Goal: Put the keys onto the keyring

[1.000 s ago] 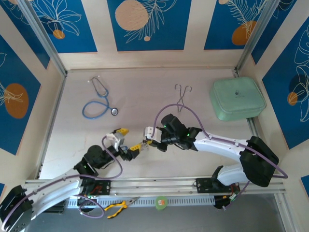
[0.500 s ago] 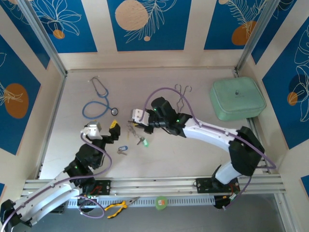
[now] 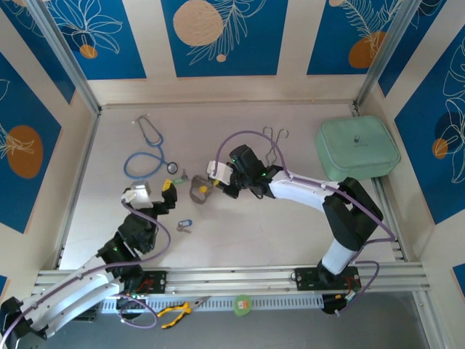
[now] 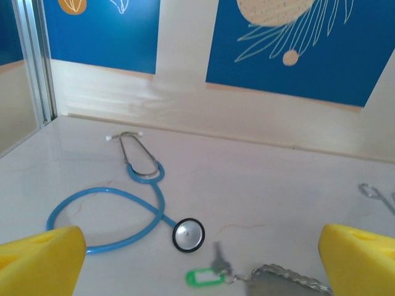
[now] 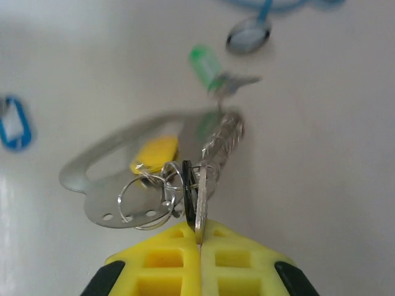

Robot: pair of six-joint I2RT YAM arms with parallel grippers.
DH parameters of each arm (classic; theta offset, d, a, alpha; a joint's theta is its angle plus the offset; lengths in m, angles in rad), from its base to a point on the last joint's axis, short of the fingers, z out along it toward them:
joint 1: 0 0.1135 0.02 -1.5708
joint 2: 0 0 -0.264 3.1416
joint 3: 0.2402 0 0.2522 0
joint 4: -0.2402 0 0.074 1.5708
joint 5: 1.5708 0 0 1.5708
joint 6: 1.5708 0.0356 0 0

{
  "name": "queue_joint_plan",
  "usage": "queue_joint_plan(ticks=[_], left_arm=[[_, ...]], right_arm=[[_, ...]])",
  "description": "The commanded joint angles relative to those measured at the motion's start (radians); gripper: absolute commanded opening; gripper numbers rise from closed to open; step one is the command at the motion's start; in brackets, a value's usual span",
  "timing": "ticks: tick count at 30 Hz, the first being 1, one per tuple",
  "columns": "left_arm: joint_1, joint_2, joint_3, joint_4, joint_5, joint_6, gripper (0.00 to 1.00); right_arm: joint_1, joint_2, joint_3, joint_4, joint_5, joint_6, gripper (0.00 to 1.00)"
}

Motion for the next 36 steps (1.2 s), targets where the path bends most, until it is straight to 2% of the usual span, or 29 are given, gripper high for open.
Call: queue_joint_plan(ticks=[1,5,10,14,17,19,21,23,25,27,29,31,33,36], left_arm=[[-0.003,0.054,0.030,0.037,-0.003,0.005,0.96],[-0.003,0.123,0.035,0.054,0.003,0.000,0.97],[-0.002,0.202,0.034,0.098,0.017,-0.007,0.97],[0.000,0.246,0.040,0.135,0.027,-0.002,0.98],[0.000,0.267,0.051,0.143,0.044,0.020,0.98],[0.003,0.284,0.053,0.155,0.064,0.038,0.99],[0.007,0.314,0.047,0.183,0.095,0.058,1.00],[0.010,0.350,0.053,0.185,0.124,0.069,1.00],[0.011,0.384,0.065,0.176,0.145,0.066,1.00],[0.012,0.418,0.076,0.176,0.174,0.058,1.00],[0.012,0.447,0.086,0.184,0.199,0.040,1.00],[0.013,0.466,0.098,0.179,0.218,0.013,1.00],[0.013,0.474,0.114,0.158,0.237,-0.003,1.00],[0.015,0.485,0.127,0.128,0.258,-0.031,1.00]], right_arm=[[0.003,-0.036,-0.037,-0.219,0.085,0.056,0.00],[0.028,-0.089,-0.123,-0.358,0.176,0.035,0.00],[0.072,-0.095,-0.144,-0.574,0.250,-0.031,0.01],[0.106,-0.082,-0.147,-0.707,0.257,-0.083,0.26],[0.078,-0.102,-0.112,-0.780,0.215,-0.080,0.31],[0.023,-0.155,-0.080,-0.772,0.095,-0.053,0.33],[-0.058,-0.231,-0.069,-0.669,-0.075,0.015,0.40],[-0.125,-0.270,-0.073,-0.517,-0.179,0.146,0.46],[-0.162,-0.247,-0.059,-0.383,-0.207,0.328,0.47],[-0.184,-0.171,-0.013,-0.303,-0.213,0.541,0.43],[-0.220,-0.048,0.091,-0.310,-0.265,0.763,0.40],[-0.254,0.092,0.224,-0.404,-0.336,0.914,0.34],[-0.268,0.196,0.301,-0.451,-0.409,0.960,0.29],[-0.265,0.256,0.319,-0.395,-0.410,0.975,0.30]])
